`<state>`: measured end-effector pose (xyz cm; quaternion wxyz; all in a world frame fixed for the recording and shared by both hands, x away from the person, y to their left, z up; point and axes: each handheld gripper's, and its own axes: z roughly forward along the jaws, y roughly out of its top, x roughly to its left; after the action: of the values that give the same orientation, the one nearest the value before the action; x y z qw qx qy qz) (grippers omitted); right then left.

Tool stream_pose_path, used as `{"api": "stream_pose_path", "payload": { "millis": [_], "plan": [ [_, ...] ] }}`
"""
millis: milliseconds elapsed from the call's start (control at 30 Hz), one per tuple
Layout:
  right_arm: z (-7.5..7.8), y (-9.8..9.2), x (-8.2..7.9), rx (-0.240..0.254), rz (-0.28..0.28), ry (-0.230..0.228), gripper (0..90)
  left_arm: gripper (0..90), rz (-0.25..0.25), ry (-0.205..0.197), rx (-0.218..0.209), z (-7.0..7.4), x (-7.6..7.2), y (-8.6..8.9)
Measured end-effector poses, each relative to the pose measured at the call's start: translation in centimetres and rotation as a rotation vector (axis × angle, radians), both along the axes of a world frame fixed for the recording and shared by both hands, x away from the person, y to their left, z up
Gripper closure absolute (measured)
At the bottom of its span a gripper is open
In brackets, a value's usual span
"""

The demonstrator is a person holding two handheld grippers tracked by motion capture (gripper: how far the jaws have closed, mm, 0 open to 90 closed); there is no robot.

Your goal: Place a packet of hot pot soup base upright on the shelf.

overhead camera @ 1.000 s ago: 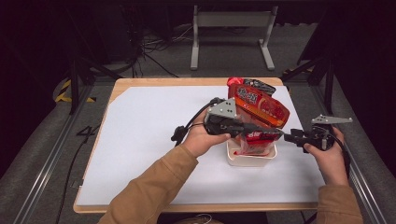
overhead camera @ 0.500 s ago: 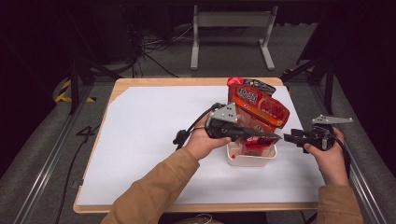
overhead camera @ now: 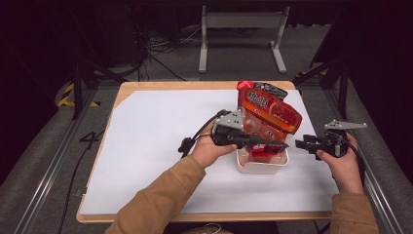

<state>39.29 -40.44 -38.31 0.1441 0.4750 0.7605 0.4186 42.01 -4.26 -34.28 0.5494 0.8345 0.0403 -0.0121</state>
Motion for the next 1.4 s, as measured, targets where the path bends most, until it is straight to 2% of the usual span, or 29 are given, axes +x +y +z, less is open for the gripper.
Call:
{"api": "stream_pose_path", "payload": {
  "millis": [167,467,567,700,767,867,967,1100,1233,1267,1400],
  "plan": [
    [0.0,0.1,0.1,0.001,0.001,0.003,47.2,89.1,0.007,0.02,-0.005,-0.3,0.3,0.4],
    [0.0,0.1,0.1,0.002,0.002,0.002,46.0,85.2,0.03,0.049,0.014,-1.1,0.6,1.2],
    [0.0,0.3,0.2,0.002,0.002,0.005,45.7,75.8,0.049,0.039,0.013,-1.1,0.5,1.5],
    [0.1,0.6,0.3,0.003,0.011,-0.003,45.0,53.0,0.084,0.026,-0.009,-0.7,0.1,2.2],
    [0.3,0.8,0.3,0.0,0.017,-0.008,44.6,49.9,0.096,0.015,-0.014,-0.4,-0.1,2.7],
    [0.7,1.2,0.2,0.003,0.028,-0.026,44.1,47.2,0.136,-0.001,-0.013,0.4,-0.8,4.0],
    [1.2,1.7,0.0,-0.001,0.04,-0.054,43.2,44.6,0.18,0.002,-0.024,1.2,-1.5,5.8],
    [1.8,2.1,-0.3,0.003,0.053,-0.085,42.6,41.8,0.251,-0.003,-0.02,2.1,-2.2,8.9],
    [2.0,2.4,-0.5,0.005,0.057,-0.102,41.1,33.2,0.295,-0.016,-0.026,2.3,-2.8,11.6],
    [2.1,2.5,-0.5,0.005,0.056,-0.104,40.8,31.8,0.295,-0.016,-0.026,2.3,-2.8,11.6],
    [2.1,2.5,-0.6,0.002,0.058,-0.115,40.2,29.6,0.344,-0.039,0.001,2.1,-3.4,14.4]
  ]
}}
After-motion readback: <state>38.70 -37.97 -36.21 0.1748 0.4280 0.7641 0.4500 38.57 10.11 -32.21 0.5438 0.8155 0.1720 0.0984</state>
